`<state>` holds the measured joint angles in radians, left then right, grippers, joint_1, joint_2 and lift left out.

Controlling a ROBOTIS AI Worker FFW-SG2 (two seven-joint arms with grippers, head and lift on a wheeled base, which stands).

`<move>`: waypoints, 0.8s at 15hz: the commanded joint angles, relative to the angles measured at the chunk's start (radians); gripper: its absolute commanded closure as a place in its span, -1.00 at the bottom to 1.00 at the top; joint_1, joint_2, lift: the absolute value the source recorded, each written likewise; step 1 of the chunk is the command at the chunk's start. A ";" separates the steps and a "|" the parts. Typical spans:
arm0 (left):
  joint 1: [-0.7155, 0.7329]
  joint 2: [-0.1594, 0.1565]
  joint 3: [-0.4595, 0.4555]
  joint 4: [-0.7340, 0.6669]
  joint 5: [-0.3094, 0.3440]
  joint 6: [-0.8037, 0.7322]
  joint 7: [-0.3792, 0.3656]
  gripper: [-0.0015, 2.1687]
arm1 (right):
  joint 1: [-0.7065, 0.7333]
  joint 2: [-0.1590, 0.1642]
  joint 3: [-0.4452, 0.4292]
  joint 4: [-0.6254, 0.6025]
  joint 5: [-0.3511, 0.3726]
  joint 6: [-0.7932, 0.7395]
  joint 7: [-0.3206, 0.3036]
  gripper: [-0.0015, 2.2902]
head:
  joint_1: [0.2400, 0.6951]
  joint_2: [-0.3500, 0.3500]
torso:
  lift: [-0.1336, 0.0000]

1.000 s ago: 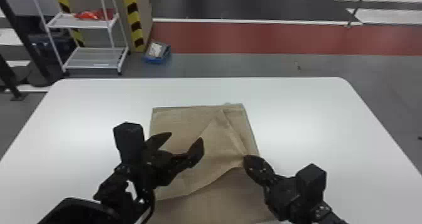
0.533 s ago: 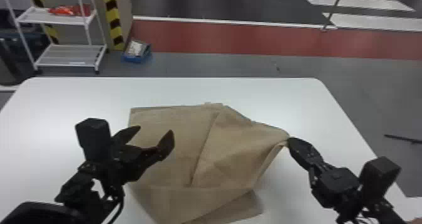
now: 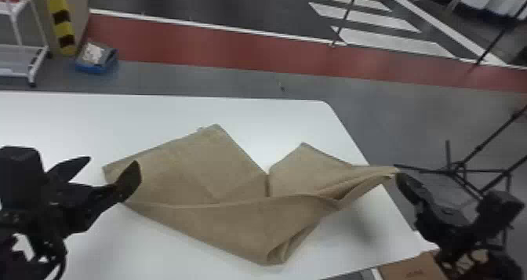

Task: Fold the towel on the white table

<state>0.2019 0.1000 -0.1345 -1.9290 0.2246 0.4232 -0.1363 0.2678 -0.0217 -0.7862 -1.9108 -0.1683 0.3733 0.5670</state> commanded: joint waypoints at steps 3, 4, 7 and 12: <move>-0.039 0.000 -0.005 0.079 -0.013 0.000 0.000 -0.89 | -0.056 0.002 -0.018 0.042 0.013 0.043 0.011 0.05 | 1.00 -1.00 | -0.84; -0.049 0.000 -0.008 0.102 -0.014 0.000 0.000 -0.80 | -0.050 0.006 0.002 0.045 0.015 0.031 0.011 0.05 | 1.00 -1.00 | -0.84; -0.119 -0.005 -0.039 0.208 -0.040 -0.004 -0.005 -0.77 | -0.036 0.011 0.061 0.045 0.020 0.013 0.011 0.05 | 1.00 -1.00 | -0.84; -0.193 -0.009 -0.079 0.338 -0.106 -0.074 0.018 -0.77 | -0.018 0.014 0.104 0.042 0.020 -0.006 0.011 0.05 | 1.00 -1.00 | -0.84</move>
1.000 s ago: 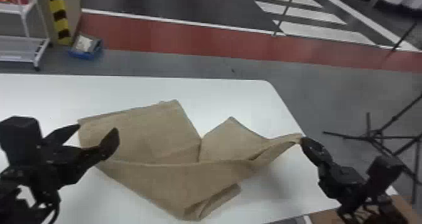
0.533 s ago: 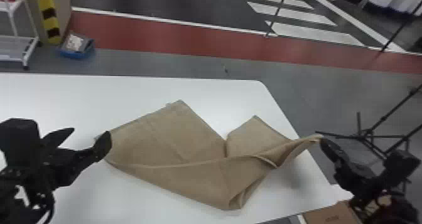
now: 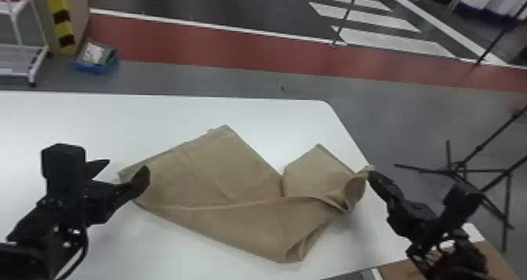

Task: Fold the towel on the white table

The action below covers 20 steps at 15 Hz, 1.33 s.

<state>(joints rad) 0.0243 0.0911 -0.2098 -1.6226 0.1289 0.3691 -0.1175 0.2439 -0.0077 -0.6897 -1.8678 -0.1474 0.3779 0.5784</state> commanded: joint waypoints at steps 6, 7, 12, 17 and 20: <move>-0.027 0.004 0.012 0.081 -0.006 0.014 -0.037 -0.54 | 0.009 0.000 0.006 -0.001 -0.006 -0.017 0.012 0.05 | 1.00 -1.00 | -0.84; -0.027 0.004 0.013 0.079 -0.005 0.014 -0.037 -0.36 | 0.008 0.000 0.007 -0.001 -0.006 -0.020 0.012 0.05 | 1.00 -1.00 | -0.84; 0.031 0.009 0.040 -0.008 0.003 0.014 -0.001 0.64 | 0.008 -0.001 0.004 -0.001 -0.009 -0.029 0.012 0.05 | 1.00 -1.00 | -0.84; 0.206 0.010 0.118 -0.375 0.029 0.023 0.101 0.64 | 0.000 -0.009 -0.005 -0.036 -0.008 -0.026 0.023 0.05 | 1.00 -1.00 | -0.84; 0.319 0.033 0.141 -0.709 -0.068 0.235 0.213 0.64 | -0.028 -0.021 -0.039 -0.103 -0.004 0.051 0.028 0.05 | 1.00 -0.97 | -0.84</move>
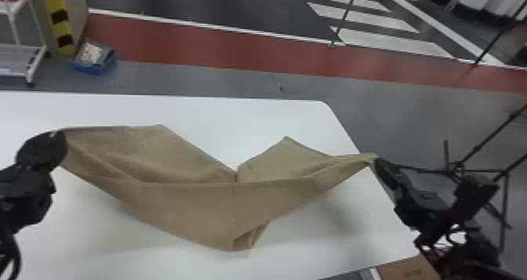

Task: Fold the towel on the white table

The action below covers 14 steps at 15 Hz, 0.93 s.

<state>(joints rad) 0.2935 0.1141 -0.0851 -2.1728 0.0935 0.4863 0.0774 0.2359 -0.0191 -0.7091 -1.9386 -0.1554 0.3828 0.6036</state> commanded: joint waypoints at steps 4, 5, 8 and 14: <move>0.119 0.026 0.105 -0.473 0.003 0.440 0.116 0.64 | -0.102 -0.045 -0.046 -0.138 -0.010 0.258 0.036 0.05 | 1.00 -0.89 | -0.84; 0.121 0.029 0.123 -0.516 0.017 0.492 0.140 0.64 | -0.122 -0.059 -0.029 -0.146 -0.012 0.295 0.036 0.05 | 1.00 -0.86 | -0.84; 0.038 0.029 0.134 -0.502 0.014 0.504 0.156 0.64 | -0.259 -0.081 0.106 -0.114 0.093 0.371 0.031 0.05 | 1.00 -0.70 | -0.84; -0.415 0.027 0.122 0.034 0.005 0.347 0.168 0.64 | -0.610 -0.081 0.384 0.230 0.254 0.264 -0.036 0.05 | 0.46 -0.20 | -0.84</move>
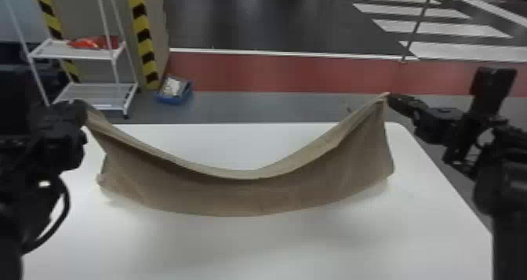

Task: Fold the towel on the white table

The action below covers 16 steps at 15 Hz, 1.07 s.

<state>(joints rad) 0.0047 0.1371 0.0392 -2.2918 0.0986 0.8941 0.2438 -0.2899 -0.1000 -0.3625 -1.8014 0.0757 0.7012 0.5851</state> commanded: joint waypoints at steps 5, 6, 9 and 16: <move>-0.284 0.053 0.027 0.328 0.041 -0.398 -0.012 0.64 | -0.209 0.003 0.085 0.260 0.064 -0.275 -0.016 0.05 | -0.33 0.03 | -0.84; -0.247 0.058 0.042 0.273 0.069 -0.376 -0.014 0.64 | -0.173 -0.001 0.076 0.243 0.050 -0.288 -0.008 0.05 | -0.42 0.04 | -0.84; -0.008 0.058 0.070 0.094 0.101 -0.287 -0.020 0.63 | 0.031 -0.058 0.033 0.149 -0.007 -0.383 0.038 0.05 | -0.36 0.02 | -0.84; 0.408 -0.028 0.051 -0.020 0.098 -0.382 0.068 0.63 | 0.340 -0.053 -0.207 0.048 -0.073 -0.447 0.309 0.05 | 0.86 -0.16 | -0.84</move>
<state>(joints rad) 0.3443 0.1179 0.0949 -2.2906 0.1965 0.5189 0.2899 0.0125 -0.1562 -0.5114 -1.7540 0.0187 0.2618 0.8689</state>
